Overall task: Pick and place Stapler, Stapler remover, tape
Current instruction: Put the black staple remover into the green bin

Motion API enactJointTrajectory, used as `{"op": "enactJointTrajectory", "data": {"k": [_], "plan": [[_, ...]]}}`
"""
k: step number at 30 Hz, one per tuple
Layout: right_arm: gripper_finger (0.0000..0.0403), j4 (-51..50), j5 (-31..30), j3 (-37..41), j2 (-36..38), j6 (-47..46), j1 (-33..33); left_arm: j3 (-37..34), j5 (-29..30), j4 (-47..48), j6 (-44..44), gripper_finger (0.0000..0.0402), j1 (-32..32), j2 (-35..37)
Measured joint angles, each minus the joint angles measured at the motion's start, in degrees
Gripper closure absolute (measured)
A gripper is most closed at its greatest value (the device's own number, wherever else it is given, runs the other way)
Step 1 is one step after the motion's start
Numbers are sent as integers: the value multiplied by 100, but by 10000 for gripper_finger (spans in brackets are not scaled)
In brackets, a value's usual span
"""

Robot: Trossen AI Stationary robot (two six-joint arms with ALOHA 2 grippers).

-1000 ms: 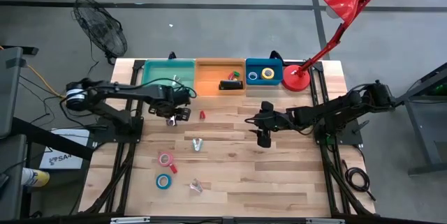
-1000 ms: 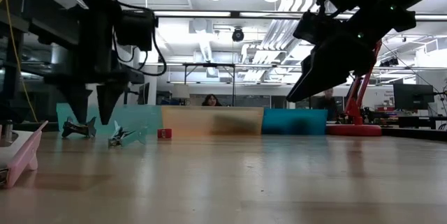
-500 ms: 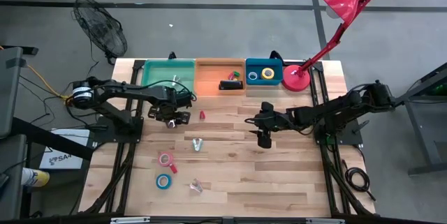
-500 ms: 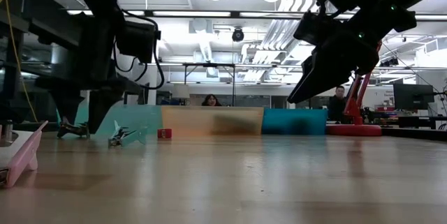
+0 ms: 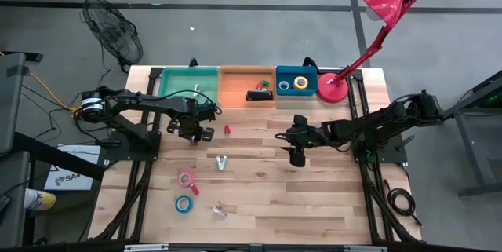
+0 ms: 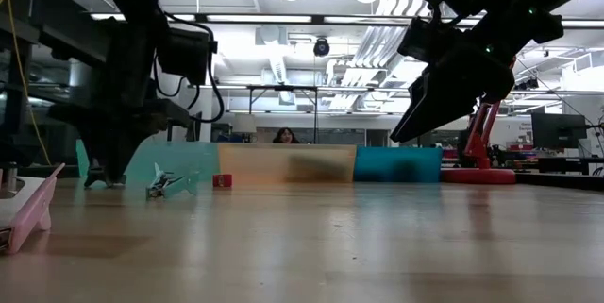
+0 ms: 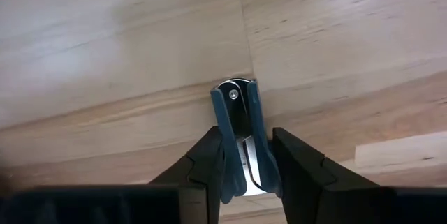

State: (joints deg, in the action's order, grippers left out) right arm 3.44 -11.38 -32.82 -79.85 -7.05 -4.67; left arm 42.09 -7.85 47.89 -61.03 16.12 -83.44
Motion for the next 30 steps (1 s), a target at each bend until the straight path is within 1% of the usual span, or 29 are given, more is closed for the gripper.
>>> {"op": "enactJointTrajectory", "data": {"k": [6,9,13,16,21,24,27,30], "plan": [[172,0,0,0,0,-36,0,2,148,-109,409,308,0,38],[172,0,0,0,0,-42,0,87,453,-156,523,308,-2,80],[172,-2,0,0,0,-42,0,468,824,-34,778,308,0,169],[172,-2,0,0,0,-42,0,921,1307,309,1034,308,2,164],[172,4,-2,0,0,-44,0,1691,2324,547,1460,308,29,164],[172,13,0,0,0,-44,0,2065,2663,659,1732,308,243,166],[172,20,0,0,0,-44,0,2193,2654,604,2092,308,681,164],[172,22,0,0,0,-63,0,2208,2511,494,2424,308,1256,160]]}}
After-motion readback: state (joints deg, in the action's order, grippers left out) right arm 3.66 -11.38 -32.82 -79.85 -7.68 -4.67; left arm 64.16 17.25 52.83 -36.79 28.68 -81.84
